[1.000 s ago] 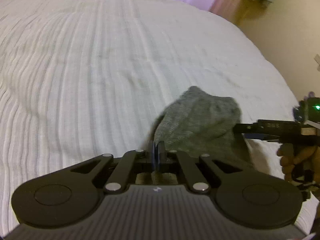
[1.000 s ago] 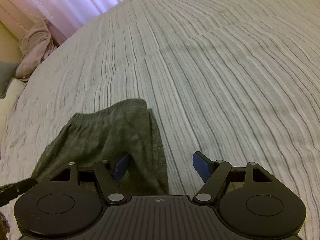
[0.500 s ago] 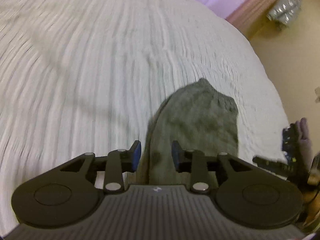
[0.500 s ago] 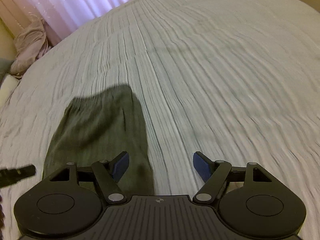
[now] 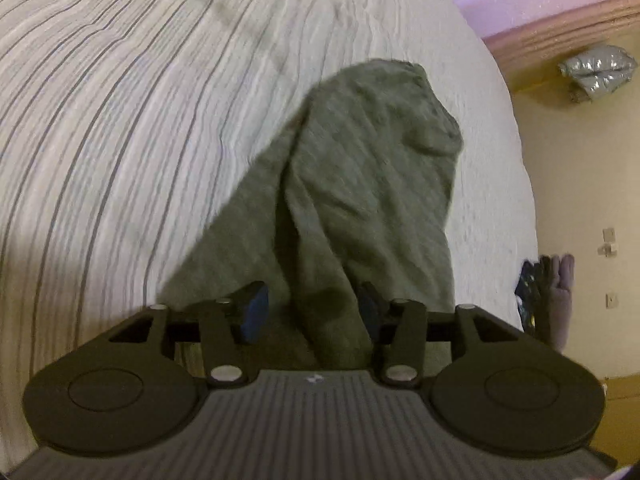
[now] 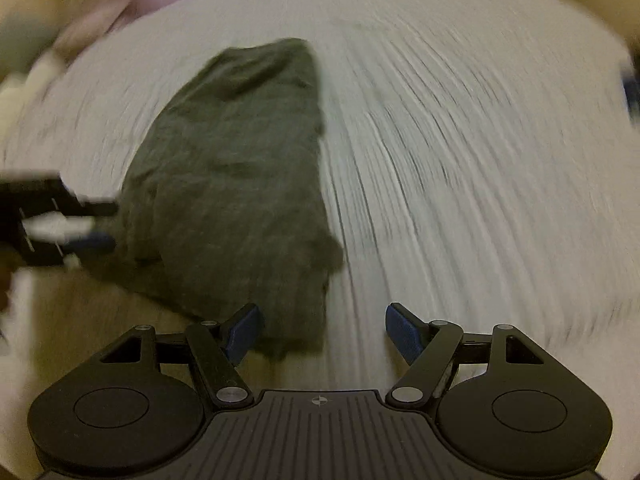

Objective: Fold clothes

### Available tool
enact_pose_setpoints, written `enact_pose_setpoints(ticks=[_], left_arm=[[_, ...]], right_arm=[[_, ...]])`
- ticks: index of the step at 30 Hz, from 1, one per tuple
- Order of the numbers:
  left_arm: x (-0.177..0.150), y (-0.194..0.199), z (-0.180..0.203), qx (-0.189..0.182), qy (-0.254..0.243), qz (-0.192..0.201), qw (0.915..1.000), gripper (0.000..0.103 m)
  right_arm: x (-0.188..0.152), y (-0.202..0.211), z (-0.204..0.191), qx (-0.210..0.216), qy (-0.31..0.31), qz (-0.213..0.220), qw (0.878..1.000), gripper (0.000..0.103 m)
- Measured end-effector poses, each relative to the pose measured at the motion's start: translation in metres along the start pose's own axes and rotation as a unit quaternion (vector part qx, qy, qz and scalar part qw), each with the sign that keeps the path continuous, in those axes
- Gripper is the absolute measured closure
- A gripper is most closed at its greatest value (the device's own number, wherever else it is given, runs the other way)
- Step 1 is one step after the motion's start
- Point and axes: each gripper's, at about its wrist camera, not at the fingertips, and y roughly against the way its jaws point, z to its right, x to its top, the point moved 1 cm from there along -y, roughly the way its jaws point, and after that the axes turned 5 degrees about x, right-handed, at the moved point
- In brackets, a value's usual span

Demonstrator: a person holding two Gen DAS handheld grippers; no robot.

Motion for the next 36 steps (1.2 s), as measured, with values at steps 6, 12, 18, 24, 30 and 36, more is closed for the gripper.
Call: enact_pose_setpoints(ticks=[6, 12, 18, 24, 30, 36], left_arm=[[0.015, -0.009, 0.004, -0.054, -0.047, -0.04, 0.9966, 0.103], [0.054, 0.051, 0.001, -0.076, -0.083, -0.016, 0.9935, 0.103], [0.052, 0.036, -0.03, -0.008, -0.071, -0.05, 0.9962, 0.096], [0.037, 0.035, -0.047, -0.03, -0.018, -0.033, 0.9989, 0.069], [0.031, 0.033, -0.045, -0.025, -0.047, -0.048, 0.9974, 0.07], [0.044, 0.048, -0.027, -0.043, -0.102, -0.029, 0.9935, 0.103]], right_arm=[[-0.006, -0.021, 0.047, 0.12, -0.279, 0.033, 0.952, 0.058], [0.011, -0.011, 0.04, 0.18, -0.316, 0.05, 0.93, 0.089], [0.006, -0.025, 0.039, 0.129, -0.329, -0.008, 0.935, 0.089], [-0.002, -0.033, 0.038, 0.088, -0.341, -0.016, 0.936, 0.055], [0.002, -0.025, 0.035, 0.069, -0.311, 0.015, 0.948, 0.045], [0.001, -0.018, 0.03, 0.085, -0.284, 0.038, 0.954, 0.097]])
